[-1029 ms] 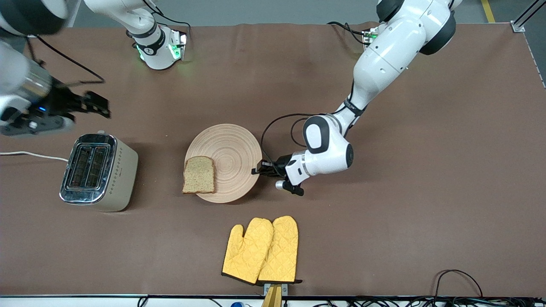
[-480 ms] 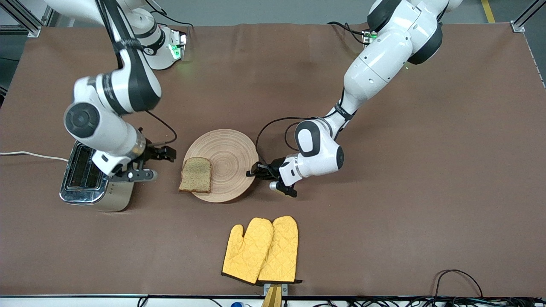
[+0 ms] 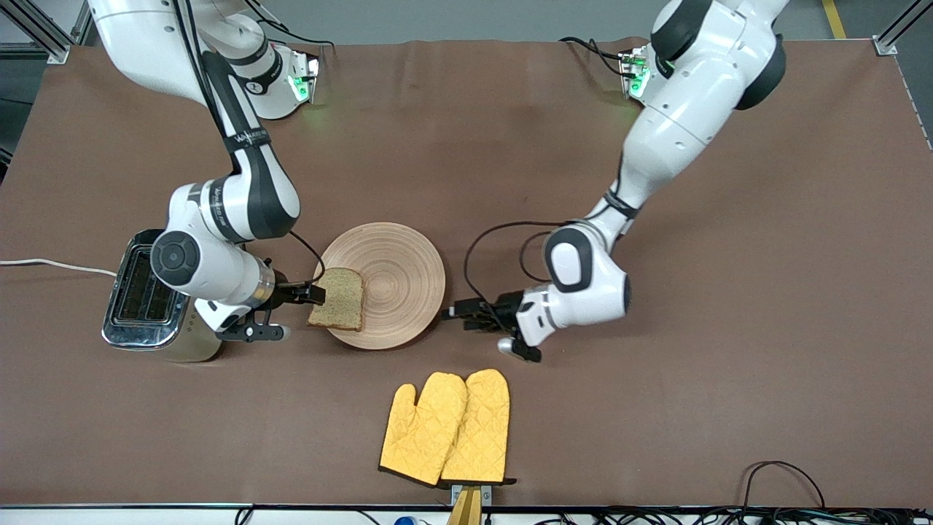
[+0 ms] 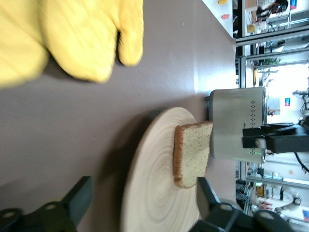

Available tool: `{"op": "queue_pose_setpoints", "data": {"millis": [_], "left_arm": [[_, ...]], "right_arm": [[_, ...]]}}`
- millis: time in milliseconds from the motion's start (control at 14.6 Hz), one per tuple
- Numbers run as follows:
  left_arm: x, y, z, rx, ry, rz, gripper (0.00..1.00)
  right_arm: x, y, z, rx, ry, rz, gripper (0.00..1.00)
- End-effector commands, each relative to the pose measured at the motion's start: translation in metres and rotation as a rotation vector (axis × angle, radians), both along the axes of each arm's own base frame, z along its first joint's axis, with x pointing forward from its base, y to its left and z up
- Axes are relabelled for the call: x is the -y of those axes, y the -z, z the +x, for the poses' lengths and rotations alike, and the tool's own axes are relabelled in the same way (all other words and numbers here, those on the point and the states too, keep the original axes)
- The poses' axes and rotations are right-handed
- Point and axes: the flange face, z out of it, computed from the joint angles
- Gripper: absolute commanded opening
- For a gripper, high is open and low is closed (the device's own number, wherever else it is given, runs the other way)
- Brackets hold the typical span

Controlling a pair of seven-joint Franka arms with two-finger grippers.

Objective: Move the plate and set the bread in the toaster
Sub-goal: 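Grasp the bread slice with the right gripper while the left gripper withdraws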

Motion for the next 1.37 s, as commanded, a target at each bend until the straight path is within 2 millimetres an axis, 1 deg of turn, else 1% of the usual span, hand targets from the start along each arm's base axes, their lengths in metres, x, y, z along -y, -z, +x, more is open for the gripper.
{"op": "queue_pose_setpoints", "data": {"millis": [0,137,206,275,343,412,480,618,686,824,892,961,1029,1098,1167,1304], "left_arm": [[-0.067,-0.026,0.020,-0.007,0.098,0.061,1.00],[-0.114,-0.046,0.035,0.012,0.175,0.155,1.00],[-0.143,-0.056,0.042,0.033,0.215,0.215,1.00],[-0.168,-0.064,0.046,0.036,0.251,0.257,1.00],[-0.196,-0.070,0.050,0.028,0.276,0.290,1.00],[-0.223,-0.078,0.054,0.017,0.312,0.319,1.00],[-0.240,-0.090,0.056,0.015,0.368,0.372,1.00],[-0.265,-0.142,0.066,0.074,0.430,0.506,1.00],[-0.276,-0.164,0.068,0.103,0.448,0.582,1.00],[-0.282,-0.214,0.066,0.187,0.483,0.753,1.00],[-0.282,-0.243,0.063,0.235,0.493,0.851,1.00],[-0.275,-0.266,0.058,0.260,0.483,0.884,1.00],[-0.281,-0.286,0.054,0.249,0.435,0.905,1.00],[-0.292,-0.315,0.048,0.229,0.338,0.939,1.00],[-0.298,-0.336,0.041,0.200,0.262,0.966,1.00],[-0.308,-0.375,0.024,0.127,0.109,1.000,1.00]], "right_arm": [[-0.004,0.010,0.010,-0.005,0.013,0.013,0.78],[-0.003,0.015,0.012,-0.009,0.018,0.009,0.65],[0.000,0.016,0.015,-0.010,0.020,0.008,0.59],[0.000,0.022,0.015,-0.017,0.020,0.005,0.53],[0.000,0.022,0.017,-0.014,0.017,0.005,0.46],[-0.001,0.025,0.018,-0.017,0.014,0.002,0.43],[-0.001,0.028,0.018,-0.019,0.012,0.002,0.43],[0.004,0.029,0.019,-0.020,0.017,0.002,0.43],[0.003,0.029,0.019,-0.019,0.019,0.002,0.42],[0.002,0.030,0.019,-0.018,0.020,0.003,0.42],[0.002,0.032,0.020,-0.015,0.020,0.002,0.42],[0.002,0.033,0.020,-0.017,0.019,0.002,0.42],[0.003,0.032,0.020,-0.015,0.022,0.001,0.42],[0.002,0.035,0.020,-0.019,0.021,0.002,0.42],[0.002,0.035,0.020,-0.016,0.022,0.002,0.42],[0.004,0.045,0.024,0.007,0.029,-0.003,0.42]]}}
